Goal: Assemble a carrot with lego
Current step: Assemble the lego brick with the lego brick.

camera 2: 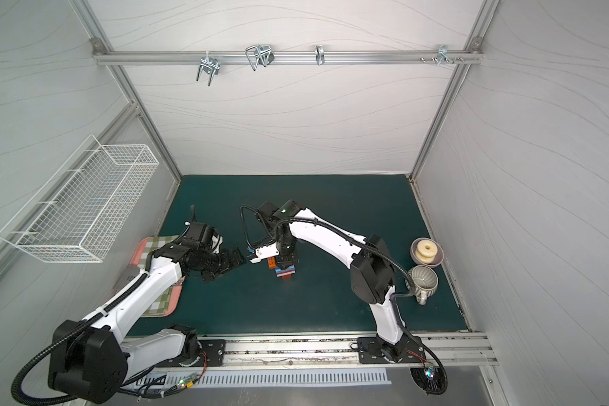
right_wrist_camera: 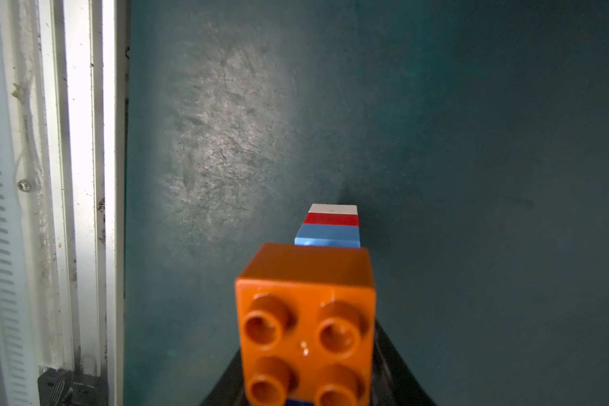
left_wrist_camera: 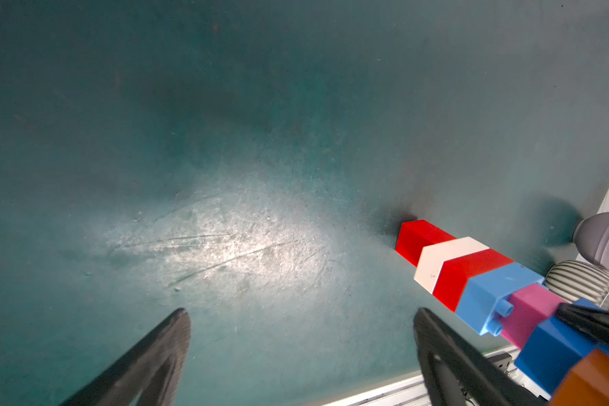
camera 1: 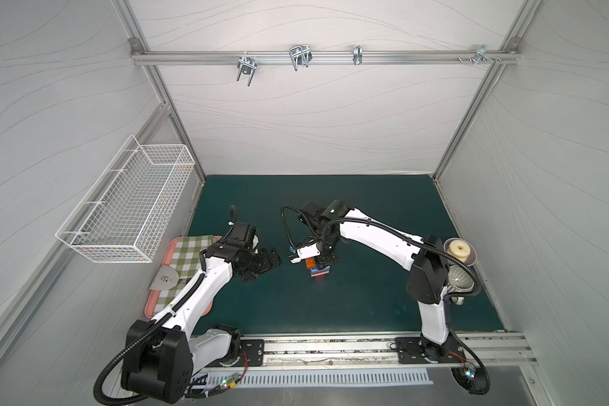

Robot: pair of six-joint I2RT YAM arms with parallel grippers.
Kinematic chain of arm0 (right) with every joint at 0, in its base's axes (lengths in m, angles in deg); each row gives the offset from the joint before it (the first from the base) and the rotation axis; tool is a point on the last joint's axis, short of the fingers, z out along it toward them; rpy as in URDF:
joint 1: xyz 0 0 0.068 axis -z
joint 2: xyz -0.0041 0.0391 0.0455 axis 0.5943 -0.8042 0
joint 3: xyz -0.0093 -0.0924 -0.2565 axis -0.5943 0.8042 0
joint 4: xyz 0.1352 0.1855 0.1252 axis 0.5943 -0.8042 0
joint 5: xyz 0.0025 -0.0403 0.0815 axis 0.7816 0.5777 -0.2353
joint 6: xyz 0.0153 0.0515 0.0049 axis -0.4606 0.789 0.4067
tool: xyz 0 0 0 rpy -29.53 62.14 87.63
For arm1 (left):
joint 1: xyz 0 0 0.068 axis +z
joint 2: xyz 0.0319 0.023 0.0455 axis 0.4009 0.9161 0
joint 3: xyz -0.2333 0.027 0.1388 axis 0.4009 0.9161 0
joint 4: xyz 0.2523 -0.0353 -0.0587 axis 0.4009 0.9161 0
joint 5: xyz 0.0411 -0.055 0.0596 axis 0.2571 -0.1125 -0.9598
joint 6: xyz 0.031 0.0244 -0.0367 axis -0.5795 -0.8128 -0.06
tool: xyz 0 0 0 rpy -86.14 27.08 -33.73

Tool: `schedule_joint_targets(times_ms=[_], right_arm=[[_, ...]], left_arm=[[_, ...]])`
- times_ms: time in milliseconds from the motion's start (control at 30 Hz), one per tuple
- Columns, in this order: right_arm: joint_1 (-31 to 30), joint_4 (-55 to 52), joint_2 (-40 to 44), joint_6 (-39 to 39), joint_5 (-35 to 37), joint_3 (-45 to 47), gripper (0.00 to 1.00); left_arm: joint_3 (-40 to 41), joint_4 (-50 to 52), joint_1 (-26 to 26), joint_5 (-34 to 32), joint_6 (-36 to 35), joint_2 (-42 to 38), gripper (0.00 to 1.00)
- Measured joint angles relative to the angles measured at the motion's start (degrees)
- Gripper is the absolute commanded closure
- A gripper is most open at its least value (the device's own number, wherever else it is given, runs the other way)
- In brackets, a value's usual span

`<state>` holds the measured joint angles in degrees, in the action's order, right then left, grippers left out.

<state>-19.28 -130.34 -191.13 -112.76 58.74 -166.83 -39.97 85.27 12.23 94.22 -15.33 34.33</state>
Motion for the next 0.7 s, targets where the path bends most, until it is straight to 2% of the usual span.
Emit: schedule_joint_targets(times_ms=[300,700], right_arm=[[0.5,1.2,0.0,0.5,-1.4,1.3,0.40],[2.3,4.1,0.4,1.3,-2.1,1.0,0.32]], left_arm=[[0.0,0.0,0.0,-0.1,0.0,0.0,0.01],[0.0,0.0,0.0,-0.5,0.0,0.0,0.01]])
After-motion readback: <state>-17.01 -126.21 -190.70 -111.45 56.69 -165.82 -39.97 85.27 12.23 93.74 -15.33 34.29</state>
